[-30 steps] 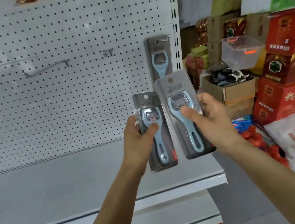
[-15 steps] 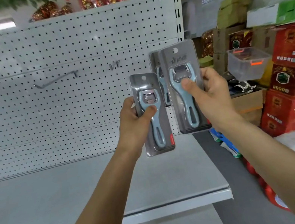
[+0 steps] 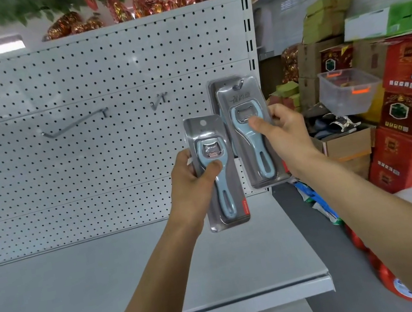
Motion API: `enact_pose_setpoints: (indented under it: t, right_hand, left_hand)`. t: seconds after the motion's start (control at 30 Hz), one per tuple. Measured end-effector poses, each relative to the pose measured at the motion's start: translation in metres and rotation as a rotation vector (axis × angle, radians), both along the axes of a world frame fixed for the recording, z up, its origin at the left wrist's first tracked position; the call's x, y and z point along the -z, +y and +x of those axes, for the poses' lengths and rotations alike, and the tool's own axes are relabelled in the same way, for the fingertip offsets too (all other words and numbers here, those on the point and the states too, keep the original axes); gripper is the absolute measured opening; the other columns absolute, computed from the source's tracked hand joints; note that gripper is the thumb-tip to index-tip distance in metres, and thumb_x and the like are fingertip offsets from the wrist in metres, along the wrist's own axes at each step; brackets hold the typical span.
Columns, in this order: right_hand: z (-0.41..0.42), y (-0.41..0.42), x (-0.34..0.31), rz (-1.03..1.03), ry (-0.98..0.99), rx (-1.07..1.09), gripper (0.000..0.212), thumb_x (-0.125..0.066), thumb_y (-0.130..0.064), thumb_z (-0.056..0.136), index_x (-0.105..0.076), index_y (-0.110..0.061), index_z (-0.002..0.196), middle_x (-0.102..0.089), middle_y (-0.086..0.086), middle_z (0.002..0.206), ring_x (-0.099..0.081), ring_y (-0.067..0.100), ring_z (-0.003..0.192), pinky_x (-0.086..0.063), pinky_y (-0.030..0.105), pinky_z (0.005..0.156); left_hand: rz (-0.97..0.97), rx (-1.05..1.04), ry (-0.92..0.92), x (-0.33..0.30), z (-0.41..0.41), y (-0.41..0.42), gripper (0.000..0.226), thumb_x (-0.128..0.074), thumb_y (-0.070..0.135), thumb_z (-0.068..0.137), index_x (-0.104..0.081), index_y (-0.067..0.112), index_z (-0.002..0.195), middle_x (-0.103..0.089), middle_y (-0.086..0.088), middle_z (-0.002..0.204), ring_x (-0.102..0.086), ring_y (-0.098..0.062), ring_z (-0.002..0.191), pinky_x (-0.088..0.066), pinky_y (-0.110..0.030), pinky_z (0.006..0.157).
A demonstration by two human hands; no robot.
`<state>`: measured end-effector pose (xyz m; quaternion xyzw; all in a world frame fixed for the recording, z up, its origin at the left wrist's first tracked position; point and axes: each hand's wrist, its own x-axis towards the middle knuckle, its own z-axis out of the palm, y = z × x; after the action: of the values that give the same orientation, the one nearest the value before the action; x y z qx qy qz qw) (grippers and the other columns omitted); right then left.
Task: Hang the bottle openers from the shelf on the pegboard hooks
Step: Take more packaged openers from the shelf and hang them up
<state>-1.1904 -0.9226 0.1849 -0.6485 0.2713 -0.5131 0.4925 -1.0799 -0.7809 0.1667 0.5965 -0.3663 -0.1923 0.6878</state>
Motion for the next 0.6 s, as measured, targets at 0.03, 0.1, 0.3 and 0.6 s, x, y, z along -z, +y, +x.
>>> enact_pose_setpoints:
  t: [0.03, 0.1, 0.3, 0.6]
  right_hand:
    - [0.003, -0.005, 0.000, 0.005, 0.002, 0.003, 0.024, -0.070, -0.029, 0.086, -0.062, -0.010, 0.098, -0.069, 0.013, 0.095, -0.062, 0.015, 0.083, -0.050, 0.032, 0.080]
    - [0.008, -0.012, 0.000, 0.025, 0.009, 0.001, 0.024, -0.070, -0.030, 0.085, -0.063, -0.011, 0.097, -0.070, 0.011, 0.096, -0.063, 0.017, 0.086, -0.050, 0.031, 0.083]
    - [0.024, -0.026, -0.004, 0.049, 0.026, -0.004, 0.025, -0.069, -0.026, 0.087, -0.063, -0.007, 0.102, -0.070, 0.011, 0.102, -0.066, 0.020, 0.093, -0.052, 0.031, 0.085]
    - [0.034, -0.039, -0.006, 0.034, 0.100, 0.055, 0.025, -0.068, -0.030, 0.086, -0.061, -0.012, 0.103, -0.069, 0.012, 0.102, -0.067, 0.029, 0.096, -0.055, 0.037, 0.082]
  left_hand:
    - [0.000, -0.002, 0.003, 0.001, 0.001, 0.000, 0.031, -0.068, 0.009, 0.086, -0.054, 0.017, 0.112, -0.075, 0.006, 0.087, -0.072, -0.012, 0.081, -0.056, -0.030, 0.077]
    - [-0.004, -0.002, 0.009, 0.002, 0.004, -0.001, 0.031, -0.068, 0.008, 0.086, -0.054, 0.017, 0.113, -0.074, 0.009, 0.083, -0.072, -0.010, 0.079, -0.056, -0.029, 0.075]
    - [-0.009, 0.011, 0.013, 0.001, 0.007, -0.003, 0.030, -0.067, 0.007, 0.087, -0.054, 0.017, 0.112, -0.074, 0.010, 0.079, -0.072, -0.008, 0.075, -0.055, -0.021, 0.067]
    - [-0.004, 0.018, 0.021, -0.001, 0.005, -0.004, 0.030, -0.066, 0.006, 0.087, -0.055, 0.018, 0.113, -0.075, 0.003, 0.086, -0.072, -0.011, 0.078, -0.057, -0.023, 0.070]
